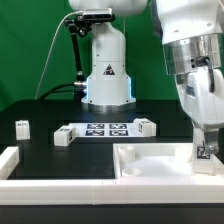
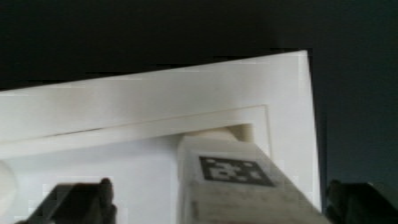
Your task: Assemble one leg
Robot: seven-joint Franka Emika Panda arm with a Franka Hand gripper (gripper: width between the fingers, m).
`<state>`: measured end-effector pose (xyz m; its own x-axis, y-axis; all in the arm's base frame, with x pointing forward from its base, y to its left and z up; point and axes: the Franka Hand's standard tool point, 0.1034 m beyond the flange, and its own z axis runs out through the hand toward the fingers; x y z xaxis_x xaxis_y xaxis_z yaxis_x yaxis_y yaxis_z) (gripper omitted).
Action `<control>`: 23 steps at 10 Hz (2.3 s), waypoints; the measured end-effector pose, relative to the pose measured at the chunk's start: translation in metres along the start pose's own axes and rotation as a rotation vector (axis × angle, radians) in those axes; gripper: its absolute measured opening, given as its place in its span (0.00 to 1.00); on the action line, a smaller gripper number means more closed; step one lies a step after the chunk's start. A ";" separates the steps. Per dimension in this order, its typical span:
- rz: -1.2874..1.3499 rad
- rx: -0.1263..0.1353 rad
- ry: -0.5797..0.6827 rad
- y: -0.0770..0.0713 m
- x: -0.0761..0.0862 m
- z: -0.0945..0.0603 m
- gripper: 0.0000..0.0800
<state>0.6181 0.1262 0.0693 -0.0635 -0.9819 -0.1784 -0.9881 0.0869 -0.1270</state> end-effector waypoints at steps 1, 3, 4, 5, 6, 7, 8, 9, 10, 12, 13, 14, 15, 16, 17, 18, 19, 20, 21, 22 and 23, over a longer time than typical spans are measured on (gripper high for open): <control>-0.152 -0.005 0.004 0.000 -0.001 0.000 0.80; -0.496 -0.025 0.029 0.001 -0.002 0.000 0.81; -0.641 -0.031 0.037 0.001 -0.002 0.001 0.81; -0.781 -0.036 0.043 0.000 -0.001 0.000 0.81; -0.923 -0.040 0.049 -0.001 -0.001 -0.001 0.81; -1.055 -0.049 0.059 -0.002 -0.002 -0.001 0.81; -1.185 -0.057 0.071 -0.002 -0.003 -0.001 0.81; -1.346 -0.066 0.085 -0.003 -0.003 -0.002 0.81; -1.487 -0.078 0.083 -0.004 -0.001 -0.002 0.81; -1.594 -0.086 0.079 -0.005 0.004 -0.003 0.81; -1.595 -0.086 0.079 -0.005 0.004 -0.003 0.66; -1.594 -0.086 0.079 -0.005 0.004 -0.003 0.48; -1.594 -0.086 0.079 -0.005 0.004 -0.003 0.48; -1.594 -0.087 0.079 -0.005 0.005 -0.003 0.36; -1.594 -0.087 0.079 -0.005 0.005 -0.003 0.36; -1.546 -0.082 0.079 -0.005 0.005 -0.003 0.36; -1.504 -0.075 0.085 -0.006 0.006 -0.003 0.36; -1.373 -0.049 0.104 -0.004 0.005 -0.003 0.36; -1.177 -0.022 0.114 -0.002 0.007 -0.003 0.36; -1.025 -0.001 0.112 -0.002 0.008 -0.003 0.36; -0.929 0.010 0.108 -0.002 0.009 -0.003 0.36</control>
Offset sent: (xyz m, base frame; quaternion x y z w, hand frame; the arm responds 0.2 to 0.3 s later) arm 0.0050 0.0033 -0.0029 -0.0235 0.0200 -0.3982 0.9168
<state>0.6195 0.1164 0.0705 0.7377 -0.6690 0.0904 -0.6483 -0.7394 -0.1815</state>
